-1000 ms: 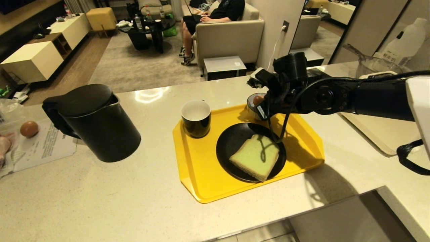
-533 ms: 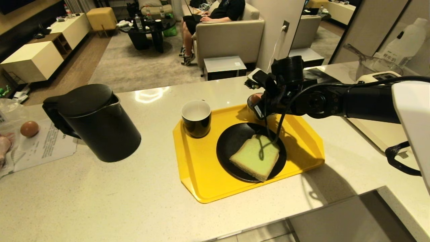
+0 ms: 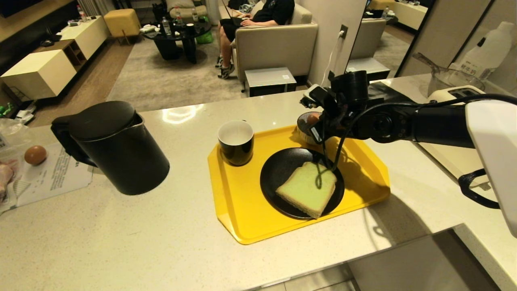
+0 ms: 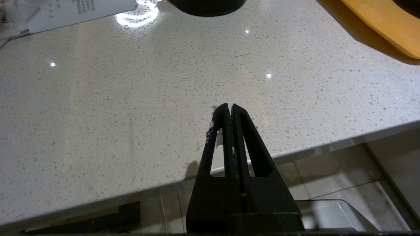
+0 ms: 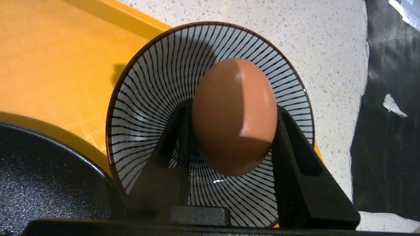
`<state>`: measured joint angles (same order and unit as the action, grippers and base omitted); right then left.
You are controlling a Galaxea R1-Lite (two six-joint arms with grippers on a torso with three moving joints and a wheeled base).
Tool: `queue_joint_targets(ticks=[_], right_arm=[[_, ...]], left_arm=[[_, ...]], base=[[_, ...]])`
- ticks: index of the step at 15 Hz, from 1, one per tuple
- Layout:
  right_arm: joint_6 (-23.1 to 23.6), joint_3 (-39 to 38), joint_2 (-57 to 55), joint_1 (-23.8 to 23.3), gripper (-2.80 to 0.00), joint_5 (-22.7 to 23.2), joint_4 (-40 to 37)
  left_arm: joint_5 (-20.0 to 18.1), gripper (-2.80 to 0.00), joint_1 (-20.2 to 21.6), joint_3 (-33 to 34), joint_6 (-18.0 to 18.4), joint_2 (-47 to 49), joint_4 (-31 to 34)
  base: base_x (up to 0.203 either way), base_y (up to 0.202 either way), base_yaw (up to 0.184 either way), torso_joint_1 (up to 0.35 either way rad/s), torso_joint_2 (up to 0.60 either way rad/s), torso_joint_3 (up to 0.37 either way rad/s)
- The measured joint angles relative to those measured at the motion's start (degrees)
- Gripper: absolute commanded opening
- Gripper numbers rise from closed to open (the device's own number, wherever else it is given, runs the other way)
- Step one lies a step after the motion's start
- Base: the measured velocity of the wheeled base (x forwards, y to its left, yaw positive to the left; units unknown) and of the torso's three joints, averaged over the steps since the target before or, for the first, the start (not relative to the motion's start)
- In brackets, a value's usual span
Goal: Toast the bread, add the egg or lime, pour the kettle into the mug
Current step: Put the egg in the bowl
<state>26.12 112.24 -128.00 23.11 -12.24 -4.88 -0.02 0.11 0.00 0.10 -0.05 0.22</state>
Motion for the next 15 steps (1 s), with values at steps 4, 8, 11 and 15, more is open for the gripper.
queue_joint_targets(ticks=[4, 8, 11, 15], right_arm=[[0.06, 0.00, -0.44, -0.02, -2.80, 0.06, 0.00], [0.06, -0.02, -0.70, -0.11, -2.80, 0.09, 0.02], [0.16, -0.02, -0.94, -0.21, -2.80, 0.09, 0.02], [0.97, -0.02, -1.31, -0.35, -2.80, 0.12, 0.00]], left_arm=[[0.02, -2.80, -0.01, 0.00, 0.00, 0.02, -0.01], [-0.01, -2.80, -0.04, 0.00, 0.00, 0.00, 0.00], [0.02, -2.80, 0.00, 0.00, 0.00, 0.00, 0.00], [0.02, -2.80, 0.00, 0.00, 0.00, 0.00, 0.00]], base=[[0.000, 0.000, 0.000, 0.000, 0.00, 0.000], [0.000, 0.000, 0.000, 0.000, 0.00, 0.000], [0.000, 0.000, 0.000, 0.000, 0.00, 0.000], [0.000, 0.000, 0.000, 0.000, 0.00, 0.000]])
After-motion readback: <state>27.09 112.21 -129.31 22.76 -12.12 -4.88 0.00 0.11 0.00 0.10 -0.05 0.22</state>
